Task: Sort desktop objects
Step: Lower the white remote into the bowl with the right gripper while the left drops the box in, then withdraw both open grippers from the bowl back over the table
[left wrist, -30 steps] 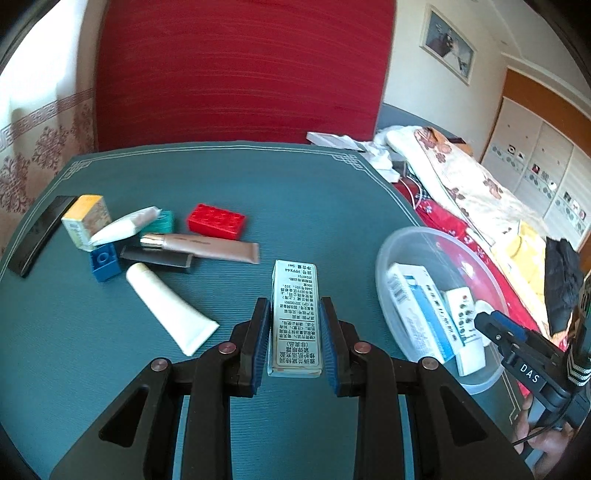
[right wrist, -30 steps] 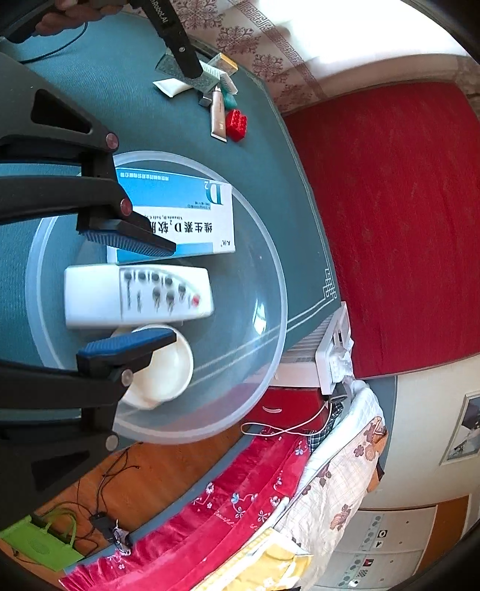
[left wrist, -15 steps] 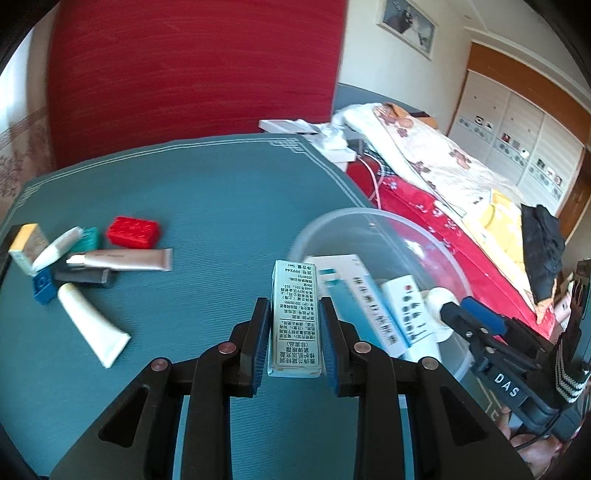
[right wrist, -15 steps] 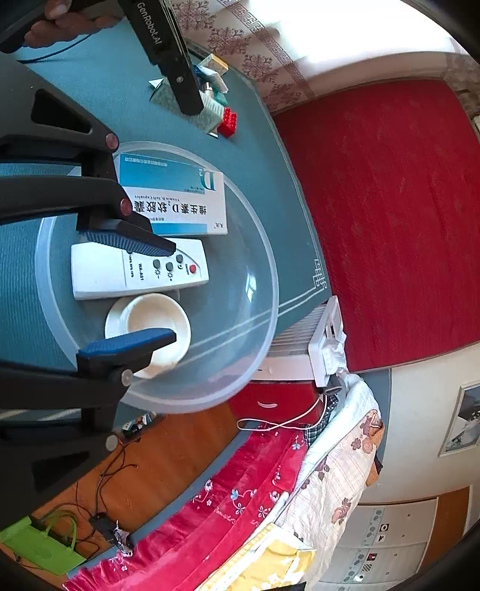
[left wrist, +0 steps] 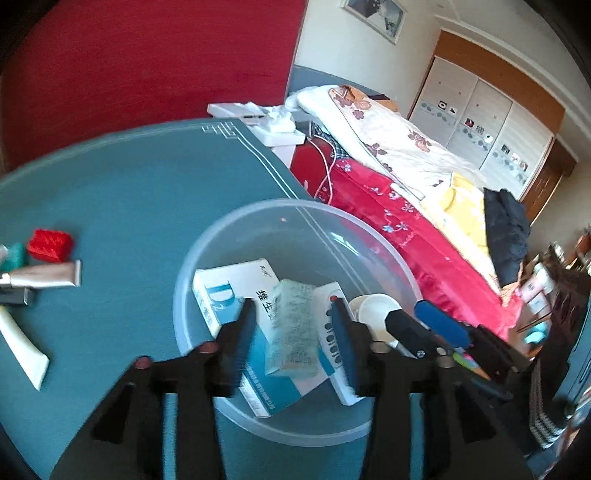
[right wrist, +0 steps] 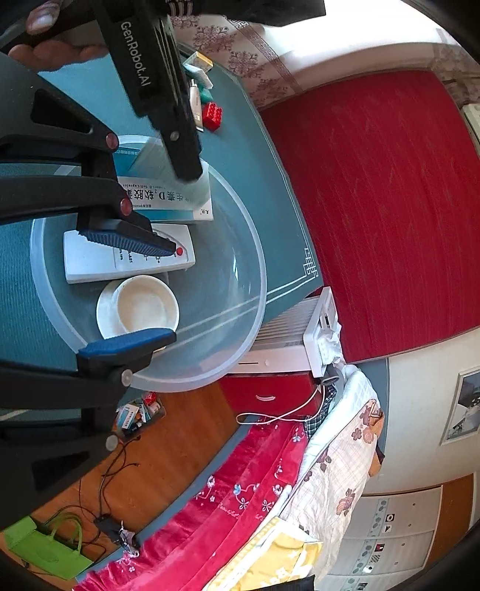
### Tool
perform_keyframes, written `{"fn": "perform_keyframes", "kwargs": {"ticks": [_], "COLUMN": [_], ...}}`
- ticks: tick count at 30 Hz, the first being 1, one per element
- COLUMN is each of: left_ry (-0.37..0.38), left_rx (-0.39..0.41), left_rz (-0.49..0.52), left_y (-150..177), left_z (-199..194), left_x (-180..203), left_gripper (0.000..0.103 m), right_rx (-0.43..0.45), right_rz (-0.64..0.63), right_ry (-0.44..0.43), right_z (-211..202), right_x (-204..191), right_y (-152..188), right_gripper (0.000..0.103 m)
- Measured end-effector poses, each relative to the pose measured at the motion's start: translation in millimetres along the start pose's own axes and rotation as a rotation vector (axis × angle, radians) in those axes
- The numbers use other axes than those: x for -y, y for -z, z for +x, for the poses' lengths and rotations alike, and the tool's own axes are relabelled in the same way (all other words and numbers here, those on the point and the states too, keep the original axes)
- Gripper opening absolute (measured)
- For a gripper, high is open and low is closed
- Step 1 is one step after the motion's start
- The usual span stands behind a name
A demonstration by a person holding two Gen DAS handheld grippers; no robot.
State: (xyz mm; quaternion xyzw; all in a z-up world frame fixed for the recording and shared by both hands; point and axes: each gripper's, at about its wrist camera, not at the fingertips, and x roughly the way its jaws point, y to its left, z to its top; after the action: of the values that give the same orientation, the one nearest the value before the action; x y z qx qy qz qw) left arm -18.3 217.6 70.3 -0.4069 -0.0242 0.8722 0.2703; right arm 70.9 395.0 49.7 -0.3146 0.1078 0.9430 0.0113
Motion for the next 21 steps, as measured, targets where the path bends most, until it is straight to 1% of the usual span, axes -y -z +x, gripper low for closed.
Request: {"fn": "perform_keyframes", "kwargs": {"ticks": [2,5,9,15,21], "left_ry": [-0.007,-0.050,-0.094,-0.195,-0.220], "left_rx": [0.017,0.025,0.025,0.029,0.010], "left_rz": [-0.007,-0.009,-0.052,-0.088,-0.149], "left_y": [1,3,6,10,21], "left_z": [-4,-8,-12,-16,-21], "left_x": [-2,-10,-30,-55,-85], "left_gripper": [0.055,0.055,0.055,0.055,0.055], "right_rx": [0.001,-0.001,-0.008,-0.004,-0.017], "right_rz": [0.000,0.001,-0.006,-0.013,-0.004], "right_ry": [0.002,0.000,-0.005,-0.015,-0.055], "right_z": [0,0,2,0,-2], "right_x": [0,-2,-6,-13,-21], "right_y": [0,1,2,1,3], "right_gripper": [0.045,0.045,0.045,0.045,0.046]}}
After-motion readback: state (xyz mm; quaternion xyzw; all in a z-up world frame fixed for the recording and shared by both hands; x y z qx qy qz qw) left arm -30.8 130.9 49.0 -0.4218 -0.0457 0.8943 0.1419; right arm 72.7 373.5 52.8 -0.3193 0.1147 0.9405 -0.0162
